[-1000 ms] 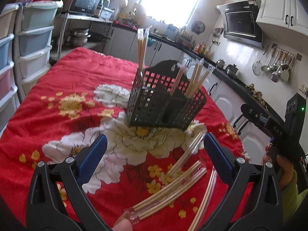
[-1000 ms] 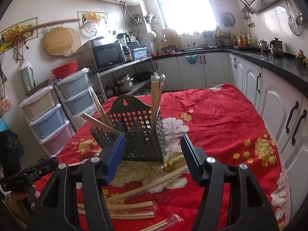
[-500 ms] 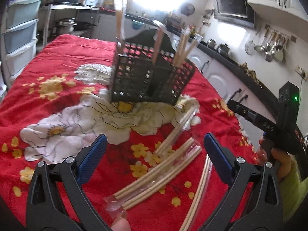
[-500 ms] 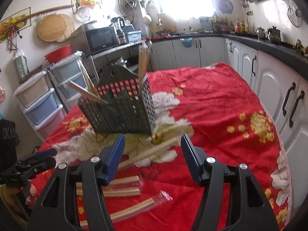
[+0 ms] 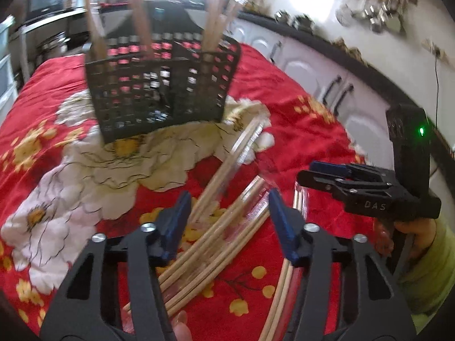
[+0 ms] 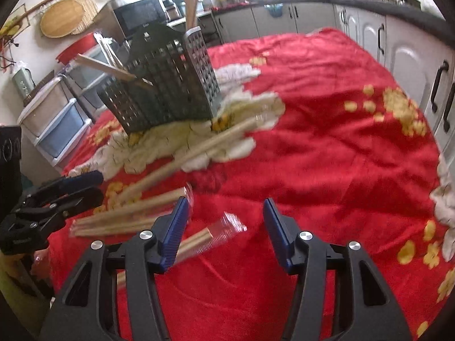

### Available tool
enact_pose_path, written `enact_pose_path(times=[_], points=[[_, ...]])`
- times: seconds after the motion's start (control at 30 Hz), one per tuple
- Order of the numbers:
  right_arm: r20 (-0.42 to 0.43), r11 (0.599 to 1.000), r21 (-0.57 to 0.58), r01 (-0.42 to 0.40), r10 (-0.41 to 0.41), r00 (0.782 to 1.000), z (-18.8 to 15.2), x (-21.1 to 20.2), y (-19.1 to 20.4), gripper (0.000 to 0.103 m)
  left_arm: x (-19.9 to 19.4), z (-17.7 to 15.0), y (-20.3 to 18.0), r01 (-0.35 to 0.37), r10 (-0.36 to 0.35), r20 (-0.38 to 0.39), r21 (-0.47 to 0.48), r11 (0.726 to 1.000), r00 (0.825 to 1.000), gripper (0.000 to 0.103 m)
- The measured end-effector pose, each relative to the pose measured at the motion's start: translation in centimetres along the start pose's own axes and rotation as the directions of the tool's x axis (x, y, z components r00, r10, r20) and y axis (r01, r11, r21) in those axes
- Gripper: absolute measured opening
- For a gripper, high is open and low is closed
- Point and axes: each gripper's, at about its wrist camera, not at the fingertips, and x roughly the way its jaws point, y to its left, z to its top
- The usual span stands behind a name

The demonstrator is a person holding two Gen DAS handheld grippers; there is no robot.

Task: Organize utensils
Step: 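Move both open tools toward the remaining chopsticks on the cloth, then close the right tool on wrapped chopsticks while the left tool grasps a wooden chopstick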

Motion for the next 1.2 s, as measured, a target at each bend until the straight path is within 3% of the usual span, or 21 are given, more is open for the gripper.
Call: enact_pose_path(times=[0.07, 0.3, 0.6, 0.9, 1.2], points=[[-0.025, 1.000, 0.014, -0.017, 0.017, 1.000, -0.4, 0.4, -0.2, 0.045, 0.8, 0.2, -0.6, -0.002, 0.003, -0.028, 0.036, 0.999, 1.000, 0.037], [-0.038, 1.000, 0.004, -0.005, 0.005, 0.999, -0.8, 0.6, -0.4, 0.028, 3.1, 1.3, -2.3, 0.010, -0.001, -0.080, 0.117, 0.993, 0.997, 0.036], [-0.040, 0.999, -0.015, -0.032, 0.031, 0.999, -1.2, 0.6, -0.3, 0.006, 5.9, 2.6, -3.8, 0.035, -0.013, -0.135, 0.158, 0.987, 0.991, 0.029], [0.002, 0.999, 0.028, -0.024, 0.024, 1.000, -0.6, -0.7, -1.8, 0.004, 8.0, 2.8, -4.1, 0.048, -0.020, -0.179, 0.153, 0.987, 0.984, 0.028], [0.039, 0.999, 0.034, -0.022, 0.021, 0.999, -0.1, -1.6, -2.1, 0.004, 9.3, 4.0, -1.9, 0.110, -0.105, -0.212, 0.011, 0.994, 0.972, 0.010]])
